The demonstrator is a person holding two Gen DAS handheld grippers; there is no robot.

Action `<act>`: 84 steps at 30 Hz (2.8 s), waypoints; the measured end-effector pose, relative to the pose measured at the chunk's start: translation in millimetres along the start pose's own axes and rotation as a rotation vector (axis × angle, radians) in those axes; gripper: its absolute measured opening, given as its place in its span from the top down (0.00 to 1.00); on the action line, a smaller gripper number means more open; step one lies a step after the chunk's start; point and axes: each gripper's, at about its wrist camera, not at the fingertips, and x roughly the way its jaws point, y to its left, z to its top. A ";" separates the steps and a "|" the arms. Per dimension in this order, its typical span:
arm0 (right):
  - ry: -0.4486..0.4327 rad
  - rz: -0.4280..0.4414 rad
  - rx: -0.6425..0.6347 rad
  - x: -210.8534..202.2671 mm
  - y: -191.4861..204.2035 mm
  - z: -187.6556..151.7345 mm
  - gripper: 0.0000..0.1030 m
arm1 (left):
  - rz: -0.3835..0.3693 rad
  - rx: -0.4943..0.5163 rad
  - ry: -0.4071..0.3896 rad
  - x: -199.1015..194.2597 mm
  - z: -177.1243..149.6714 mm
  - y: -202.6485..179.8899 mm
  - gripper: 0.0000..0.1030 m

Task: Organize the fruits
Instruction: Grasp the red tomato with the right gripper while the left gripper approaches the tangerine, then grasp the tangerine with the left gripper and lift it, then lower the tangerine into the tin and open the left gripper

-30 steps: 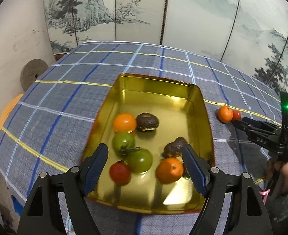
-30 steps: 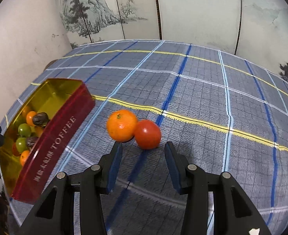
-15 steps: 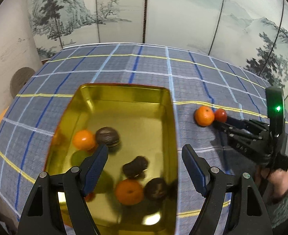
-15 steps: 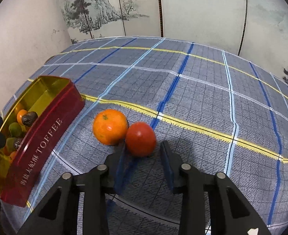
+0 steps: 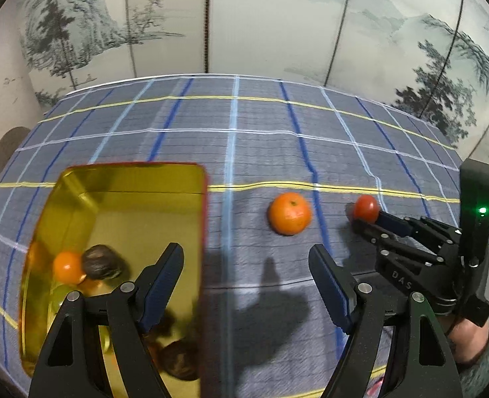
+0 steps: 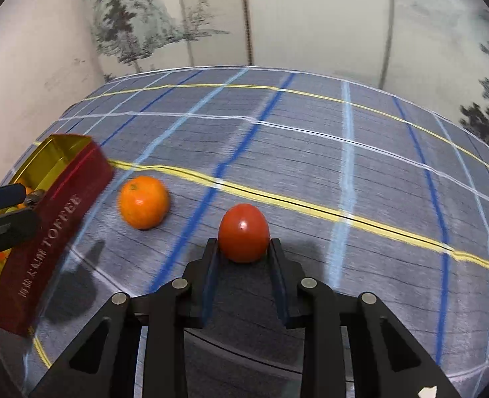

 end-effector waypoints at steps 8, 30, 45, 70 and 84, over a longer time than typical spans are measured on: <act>0.002 -0.064 0.059 -13.8 -42.2 -10.6 0.74 | -0.018 0.043 0.007 15.6 9.2 -26.7 0.24; -0.011 -0.104 0.127 -29.8 -94.4 -23.7 0.73 | -0.047 0.056 0.066 53.9 22.4 -50.0 0.34; -0.014 -0.085 0.140 -30.7 -99.6 -24.8 0.73 | -0.022 0.045 0.095 79.7 29.9 -47.2 0.46; -0.002 -0.131 0.098 -28.3 -90.8 -22.6 0.71 | -0.046 0.039 0.098 45.2 13.2 -45.3 0.61; 0.003 -0.152 0.080 -27.1 -87.3 -22.5 0.71 | -0.046 0.066 0.057 -28.6 -10.6 -14.4 0.61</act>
